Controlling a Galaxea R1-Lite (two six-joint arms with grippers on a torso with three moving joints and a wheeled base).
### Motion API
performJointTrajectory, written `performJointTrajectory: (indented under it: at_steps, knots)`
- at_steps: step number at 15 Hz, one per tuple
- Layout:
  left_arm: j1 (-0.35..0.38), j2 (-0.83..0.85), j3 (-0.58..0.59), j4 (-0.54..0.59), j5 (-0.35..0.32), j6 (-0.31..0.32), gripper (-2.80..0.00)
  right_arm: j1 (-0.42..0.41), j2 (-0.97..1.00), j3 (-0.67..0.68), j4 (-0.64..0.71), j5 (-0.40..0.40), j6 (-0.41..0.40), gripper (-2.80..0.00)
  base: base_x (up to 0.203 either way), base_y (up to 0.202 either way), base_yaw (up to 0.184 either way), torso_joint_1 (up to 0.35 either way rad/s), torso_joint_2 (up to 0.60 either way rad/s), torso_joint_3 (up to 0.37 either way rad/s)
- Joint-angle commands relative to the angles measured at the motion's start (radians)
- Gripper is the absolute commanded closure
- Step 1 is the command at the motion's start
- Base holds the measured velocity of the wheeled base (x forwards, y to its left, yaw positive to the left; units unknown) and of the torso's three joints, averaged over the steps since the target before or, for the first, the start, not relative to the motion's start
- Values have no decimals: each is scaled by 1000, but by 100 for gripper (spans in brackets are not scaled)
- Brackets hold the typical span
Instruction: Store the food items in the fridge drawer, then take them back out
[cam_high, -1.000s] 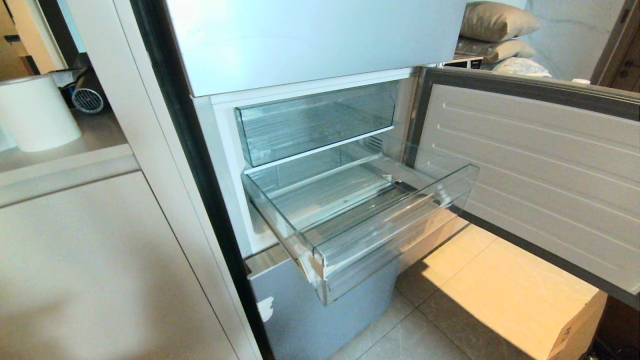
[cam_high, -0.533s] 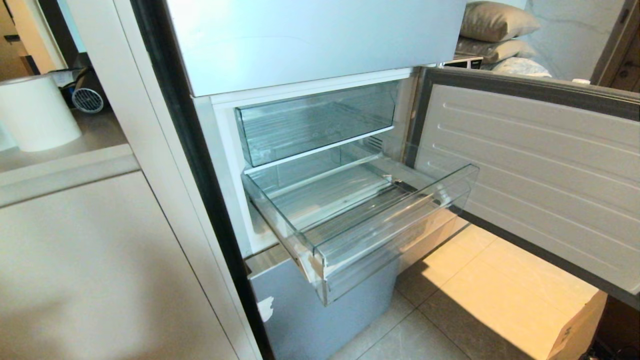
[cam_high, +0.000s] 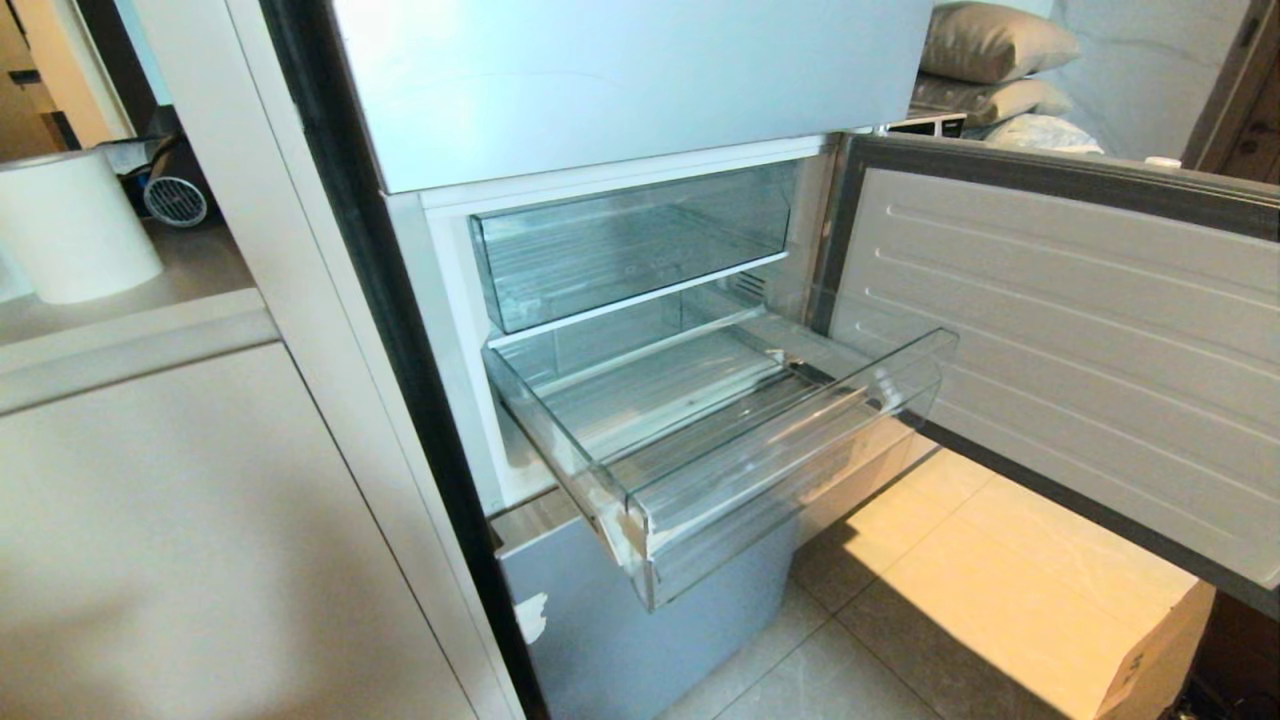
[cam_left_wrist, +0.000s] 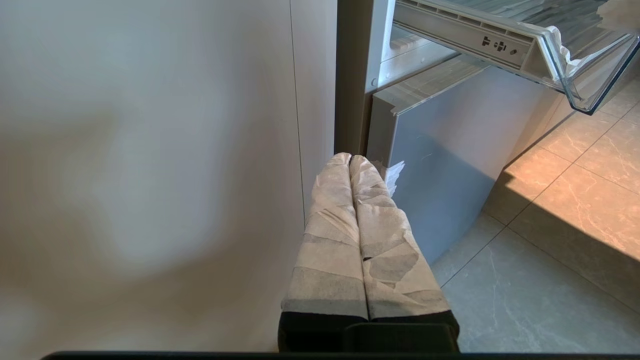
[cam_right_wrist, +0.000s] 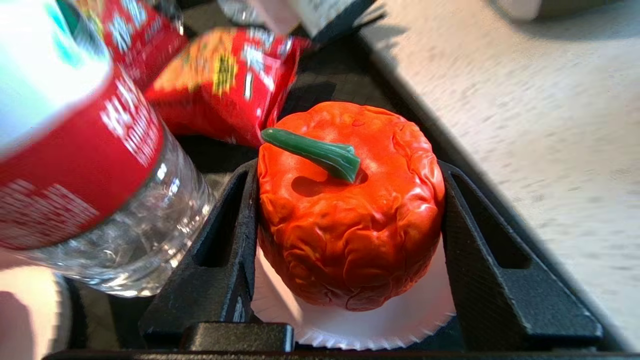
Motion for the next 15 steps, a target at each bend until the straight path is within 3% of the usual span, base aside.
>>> performJointTrajectory:
  at_steps: [1, 5, 10, 12, 15]
  knots:
    - [0, 0, 0, 0, 0, 0, 0, -18, -96, 25, 15, -1, 3, 0, 0, 0, 0, 0, 0, 0]
    - [0, 0, 0, 0, 0, 0, 0, -75, -315, 150, 38, -1, 5, 0, 0, 0, 0, 0, 0, 0]
    - [0, 0, 0, 0, 0, 0, 0, -88, -765, 409, 32, 20, 4, 0, 0, 0, 0, 0, 0, 0]
    - [0, 0, 0, 0, 0, 0, 0, -13, -944, 487, 40, 32, 2, 0, 0, 0, 0, 0, 0, 0]
    - [0, 0, 0, 0, 0, 0, 0, 229, -1110, 534, 43, 1, -2, 0, 0, 0, 0, 0, 0, 0]
